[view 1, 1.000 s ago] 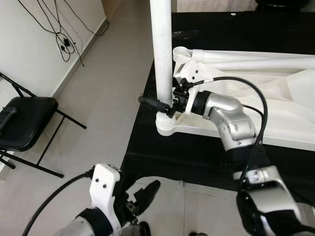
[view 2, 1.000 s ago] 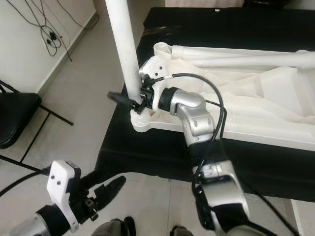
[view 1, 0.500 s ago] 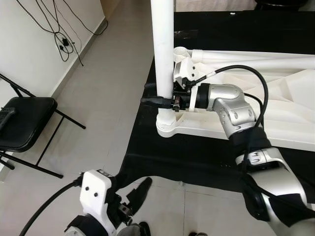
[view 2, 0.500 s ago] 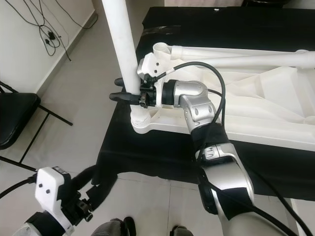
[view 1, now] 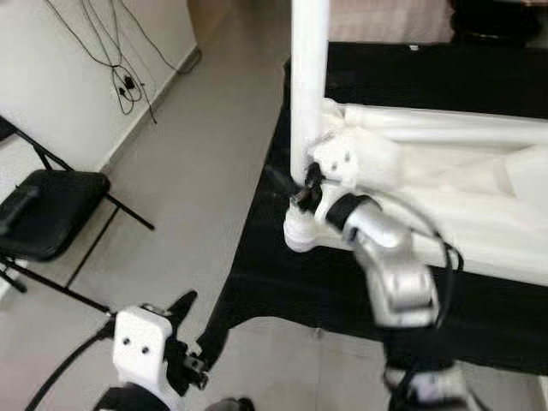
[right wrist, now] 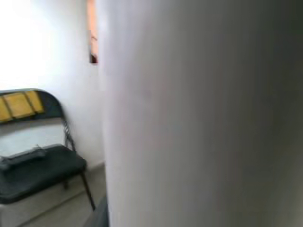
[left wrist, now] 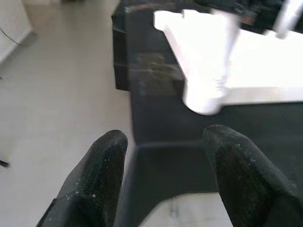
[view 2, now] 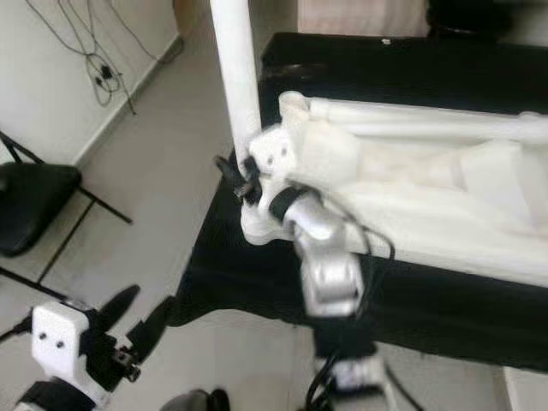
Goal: Building children table
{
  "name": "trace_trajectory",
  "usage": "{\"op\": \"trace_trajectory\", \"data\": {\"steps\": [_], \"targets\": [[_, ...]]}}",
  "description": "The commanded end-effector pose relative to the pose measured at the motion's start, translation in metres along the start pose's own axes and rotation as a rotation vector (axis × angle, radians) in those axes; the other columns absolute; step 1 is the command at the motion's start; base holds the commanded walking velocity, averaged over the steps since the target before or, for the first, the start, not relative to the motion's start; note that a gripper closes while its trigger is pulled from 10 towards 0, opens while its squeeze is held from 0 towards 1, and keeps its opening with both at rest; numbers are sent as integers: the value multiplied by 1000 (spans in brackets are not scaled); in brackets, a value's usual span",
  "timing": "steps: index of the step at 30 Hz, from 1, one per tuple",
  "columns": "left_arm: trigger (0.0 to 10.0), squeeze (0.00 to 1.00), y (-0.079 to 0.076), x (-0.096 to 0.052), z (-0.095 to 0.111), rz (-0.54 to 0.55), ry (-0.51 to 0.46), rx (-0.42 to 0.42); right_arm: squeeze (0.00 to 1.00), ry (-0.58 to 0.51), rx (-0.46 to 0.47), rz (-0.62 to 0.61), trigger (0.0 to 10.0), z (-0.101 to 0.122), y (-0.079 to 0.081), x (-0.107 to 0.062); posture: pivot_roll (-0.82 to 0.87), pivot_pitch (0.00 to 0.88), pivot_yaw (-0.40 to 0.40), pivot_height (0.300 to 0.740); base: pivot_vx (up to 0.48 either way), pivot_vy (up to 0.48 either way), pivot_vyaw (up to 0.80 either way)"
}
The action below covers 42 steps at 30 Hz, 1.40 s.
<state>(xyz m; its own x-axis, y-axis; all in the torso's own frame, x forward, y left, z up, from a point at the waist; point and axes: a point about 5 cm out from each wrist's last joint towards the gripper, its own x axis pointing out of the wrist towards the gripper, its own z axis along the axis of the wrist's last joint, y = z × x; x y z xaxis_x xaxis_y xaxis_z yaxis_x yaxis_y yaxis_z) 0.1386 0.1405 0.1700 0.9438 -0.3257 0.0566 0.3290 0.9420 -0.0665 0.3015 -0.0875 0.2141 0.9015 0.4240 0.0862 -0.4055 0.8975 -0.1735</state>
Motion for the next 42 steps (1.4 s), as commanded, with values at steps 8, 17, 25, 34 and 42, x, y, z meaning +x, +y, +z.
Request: {"op": "trace_trajectory", "data": {"steps": [8,17,25,34,42], "targets": [[10000,0,5,11,-8,-18,-18,28,0,258,66,-27,10000,-49,8,1,91,222,51,740,0,0,0],[10000,0,3,13,-9,-44,-29,9,1000,146,172,101,10000,-27,13,7,90,228,54,740,0,0,0],[10000,0,-1,14,-9,-55,-39,4,0,0,33,630,10000,0,2,23,107,236,49,740,0,0,0],[10000,0,-4,11,-7,-46,-46,10,0,19,-81,886,10000,12,-9,40,133,247,36,740,0,0,0],[10000,0,-6,10,-7,-49,-44,7,0,-9,-59,964,941,20,-13,54,136,254,35,740,0,0,0]]}}
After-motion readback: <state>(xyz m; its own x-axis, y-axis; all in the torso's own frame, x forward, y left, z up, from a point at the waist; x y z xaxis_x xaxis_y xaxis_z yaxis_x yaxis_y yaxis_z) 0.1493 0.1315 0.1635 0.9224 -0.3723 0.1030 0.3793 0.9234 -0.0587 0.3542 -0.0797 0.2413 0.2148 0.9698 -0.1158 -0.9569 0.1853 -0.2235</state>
